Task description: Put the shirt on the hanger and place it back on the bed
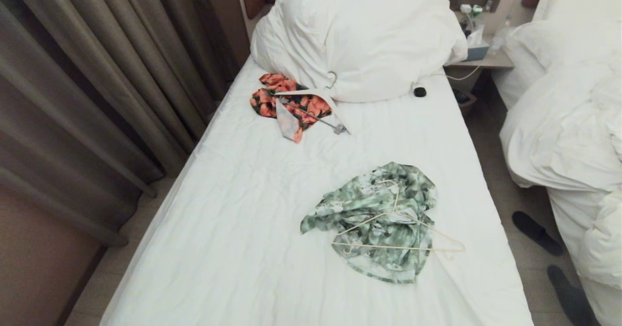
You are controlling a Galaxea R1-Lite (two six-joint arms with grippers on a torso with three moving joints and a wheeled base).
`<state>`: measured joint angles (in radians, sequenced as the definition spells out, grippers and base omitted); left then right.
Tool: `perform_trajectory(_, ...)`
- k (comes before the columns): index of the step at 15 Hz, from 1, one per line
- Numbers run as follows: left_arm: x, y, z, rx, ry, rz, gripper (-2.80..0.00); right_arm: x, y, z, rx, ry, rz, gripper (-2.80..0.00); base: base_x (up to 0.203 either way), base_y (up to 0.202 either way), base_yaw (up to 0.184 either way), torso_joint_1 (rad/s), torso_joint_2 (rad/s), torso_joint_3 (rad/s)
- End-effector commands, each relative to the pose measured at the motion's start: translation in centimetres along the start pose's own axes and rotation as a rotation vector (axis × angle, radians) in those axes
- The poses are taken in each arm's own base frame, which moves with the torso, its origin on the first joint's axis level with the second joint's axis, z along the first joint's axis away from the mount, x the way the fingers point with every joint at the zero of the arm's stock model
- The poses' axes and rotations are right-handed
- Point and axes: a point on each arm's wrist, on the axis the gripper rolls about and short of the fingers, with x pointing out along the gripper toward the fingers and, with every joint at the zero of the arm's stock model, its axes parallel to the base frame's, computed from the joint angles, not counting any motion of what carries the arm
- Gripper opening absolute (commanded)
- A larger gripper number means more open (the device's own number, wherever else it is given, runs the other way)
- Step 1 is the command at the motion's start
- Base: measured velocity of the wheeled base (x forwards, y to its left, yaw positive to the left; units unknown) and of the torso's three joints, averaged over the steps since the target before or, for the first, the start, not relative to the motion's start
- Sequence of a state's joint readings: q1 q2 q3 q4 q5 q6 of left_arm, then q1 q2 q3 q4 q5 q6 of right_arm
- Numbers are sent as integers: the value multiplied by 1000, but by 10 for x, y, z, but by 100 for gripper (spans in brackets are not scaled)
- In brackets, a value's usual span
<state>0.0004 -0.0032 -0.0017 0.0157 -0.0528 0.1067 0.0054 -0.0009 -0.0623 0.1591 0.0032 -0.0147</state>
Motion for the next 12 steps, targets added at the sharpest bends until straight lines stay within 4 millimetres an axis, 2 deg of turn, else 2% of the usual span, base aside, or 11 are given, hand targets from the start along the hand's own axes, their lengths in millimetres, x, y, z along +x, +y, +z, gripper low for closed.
perform_trajectory(1, 0, 0, 0, -3, 3, 1, -280, 0, 0, 0, 1, 5, 1, -280, 0, 0, 0, 0, 0, 0)
perform_trajectory(7, 0, 1, 0, -86, 1, 43, -280, 0, 0, 0, -2, 4, 2, -280, 0, 0, 0, 0, 0, 0)
perform_trajectory(12, 0, 1, 0, -91, -2, 46, -280, 0, 0, 0, 1, 4, 1, -280, 0, 0, 0, 0, 0, 0)
